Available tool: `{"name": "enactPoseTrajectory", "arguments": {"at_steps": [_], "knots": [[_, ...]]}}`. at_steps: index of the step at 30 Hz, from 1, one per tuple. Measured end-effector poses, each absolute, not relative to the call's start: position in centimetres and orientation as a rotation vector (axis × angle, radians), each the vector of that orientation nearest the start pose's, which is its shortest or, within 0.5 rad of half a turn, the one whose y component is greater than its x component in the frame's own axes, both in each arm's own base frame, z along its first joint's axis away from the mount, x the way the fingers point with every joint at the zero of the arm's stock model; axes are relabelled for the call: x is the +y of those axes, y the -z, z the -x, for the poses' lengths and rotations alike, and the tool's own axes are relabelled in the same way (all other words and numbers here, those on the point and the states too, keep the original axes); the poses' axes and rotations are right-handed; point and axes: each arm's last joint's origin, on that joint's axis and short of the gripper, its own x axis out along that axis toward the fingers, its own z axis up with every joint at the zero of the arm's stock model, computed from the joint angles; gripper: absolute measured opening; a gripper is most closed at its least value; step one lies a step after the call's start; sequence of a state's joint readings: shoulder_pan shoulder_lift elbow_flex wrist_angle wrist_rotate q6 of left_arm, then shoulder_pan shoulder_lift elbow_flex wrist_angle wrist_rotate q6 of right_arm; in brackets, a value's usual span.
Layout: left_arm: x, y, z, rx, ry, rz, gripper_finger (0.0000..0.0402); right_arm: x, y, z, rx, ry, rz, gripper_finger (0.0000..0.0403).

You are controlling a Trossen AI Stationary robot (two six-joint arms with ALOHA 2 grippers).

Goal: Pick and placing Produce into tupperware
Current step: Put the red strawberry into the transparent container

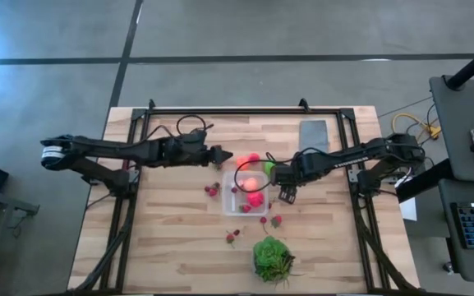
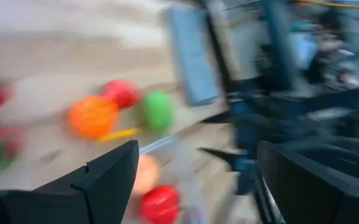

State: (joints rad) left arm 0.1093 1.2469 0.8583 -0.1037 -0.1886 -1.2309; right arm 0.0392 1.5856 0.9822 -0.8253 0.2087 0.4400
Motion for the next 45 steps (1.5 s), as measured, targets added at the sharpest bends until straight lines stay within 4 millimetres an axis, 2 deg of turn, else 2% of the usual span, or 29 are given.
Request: {"name": "enactPoseTrajectory", "arguments": {"at_steps": [3, 8, 13, 16, 19, 23, 26, 28, 31, 38, 45], "knots": [[4.2, -26.0, -26.3, 0.330, -0.597, 1.139, 0.0313, 0.0, -18.3, -27.4, 1.350, 0.453, -0.210, 0.0228], [5.0, -25.8, -26.0, 0.423, -0.517, 0.855, 0.0313, -1.8, -19.0, -27.9, 1.337, 0.439, -0.354, 0.0228], [7.4, -23.9, -24.9, 0.493, -0.577, 0.715, 0.0313, -3.8, -19.3, -27.8, 1.330, 0.464, -0.553, 0.0228], [8.8, -22.6, -24.0, 0.551, -0.577, 0.659, 0.0313, -3.8, -19.2, -27.7, 1.360, 0.377, -0.610, 0.0228], [9.8, -21.7, -23.3, 0.582, -0.578, 0.587, 0.0313, -2.4, -18.9, -27.3, 1.432, 0.198, -0.546, 0.0228], [11.0, -21.1, -22.4, 0.638, -0.582, 0.455, 0.0313, -0.3, -18.4, -26.9, 1.487, 0.048, -0.393, 0.0228], [11.7, -21.1, -22.0, 0.647, -0.595, 0.421, 0.0313, 0.8, -17.9, -27.0, 1.505, -0.027, -0.301, 0.0228], [12.0, -21.1, -21.9, 0.650, -0.597, 0.406, 0.0313, 1.3, -17.8, -27.0, 1.511, -0.004, -0.280, 0.0228], [12.0, -21.0, -21.8, 0.671, -0.576, 0.344, 0.0313, 2.6, -18.0, -27.5, 1.438, -0.023, -0.242, 0.0228], [11.7, -19.9, -21.4, 0.731, -0.538, 0.263, 0.0313, 6.5, -18.0, -28.1, 1.320, -0.274, 0.003, 0.0228], [11.6, -18.7, -21.2, 0.784, -0.526, 0.248, 0.0313, 9.0, -18.2, -27.8, 1.297, -0.319, 0.010, 0.0228]]}}
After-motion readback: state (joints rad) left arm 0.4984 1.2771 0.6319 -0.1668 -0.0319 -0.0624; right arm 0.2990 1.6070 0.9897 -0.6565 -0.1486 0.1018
